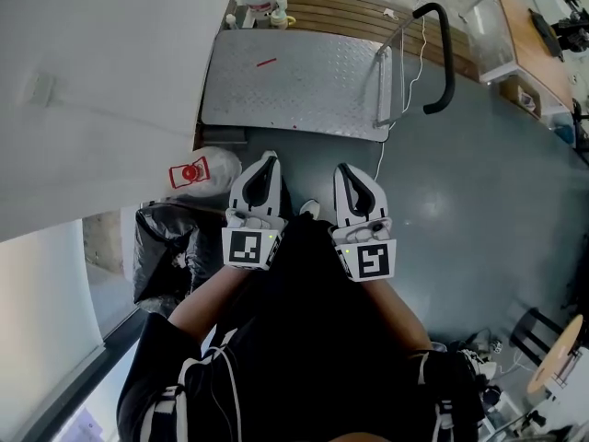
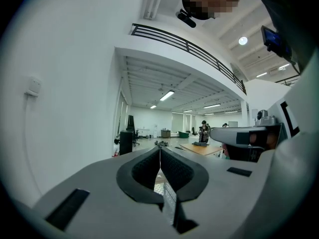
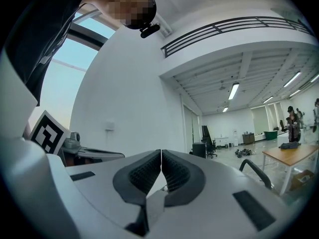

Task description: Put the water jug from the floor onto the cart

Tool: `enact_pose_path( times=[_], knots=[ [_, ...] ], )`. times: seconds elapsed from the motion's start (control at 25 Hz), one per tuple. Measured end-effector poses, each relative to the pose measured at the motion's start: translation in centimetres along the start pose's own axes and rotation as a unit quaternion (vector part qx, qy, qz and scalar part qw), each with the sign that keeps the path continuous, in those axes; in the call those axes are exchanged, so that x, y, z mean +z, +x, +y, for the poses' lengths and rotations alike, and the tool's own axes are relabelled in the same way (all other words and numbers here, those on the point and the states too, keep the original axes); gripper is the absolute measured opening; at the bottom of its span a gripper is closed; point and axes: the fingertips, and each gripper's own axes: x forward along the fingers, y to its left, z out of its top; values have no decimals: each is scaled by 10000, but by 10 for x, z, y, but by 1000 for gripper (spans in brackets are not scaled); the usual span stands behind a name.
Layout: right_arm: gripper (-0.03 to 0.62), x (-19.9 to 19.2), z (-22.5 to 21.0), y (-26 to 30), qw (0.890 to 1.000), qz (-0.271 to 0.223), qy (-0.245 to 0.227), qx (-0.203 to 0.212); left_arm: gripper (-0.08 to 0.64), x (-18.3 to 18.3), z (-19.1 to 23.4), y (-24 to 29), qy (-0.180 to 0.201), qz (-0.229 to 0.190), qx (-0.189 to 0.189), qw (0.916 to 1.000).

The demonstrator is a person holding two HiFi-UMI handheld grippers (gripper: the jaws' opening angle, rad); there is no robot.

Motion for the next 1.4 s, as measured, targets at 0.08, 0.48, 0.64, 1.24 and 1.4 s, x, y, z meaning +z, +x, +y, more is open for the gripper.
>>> enact_pose_path(
  times=[0.08, 0.48, 0.64, 1.24, 1.4],
  knots=[
    [19, -1, -4, 4, 10000, 31, 26, -54, 18, 0, 1, 5, -46, 24, -39, 10000],
    [19, -1, -2, 51, 9996, 191, -220, -58, 18, 3, 41, 35, -172, 14, -55, 9998],
    [20, -4, -1, 76, 9992, 307, -269, -37, 18, 1, 66, 49, -290, 58, 14, 9996],
    [19, -8, 15, 206, 9968, 652, -452, -97, 18, 5, 203, 96, -544, 121, 241, 9982],
    [18, -9, 23, 234, 9962, 710, -471, -177, 18, 4, 234, 107, -595, 157, 193, 9979]
  ],
)
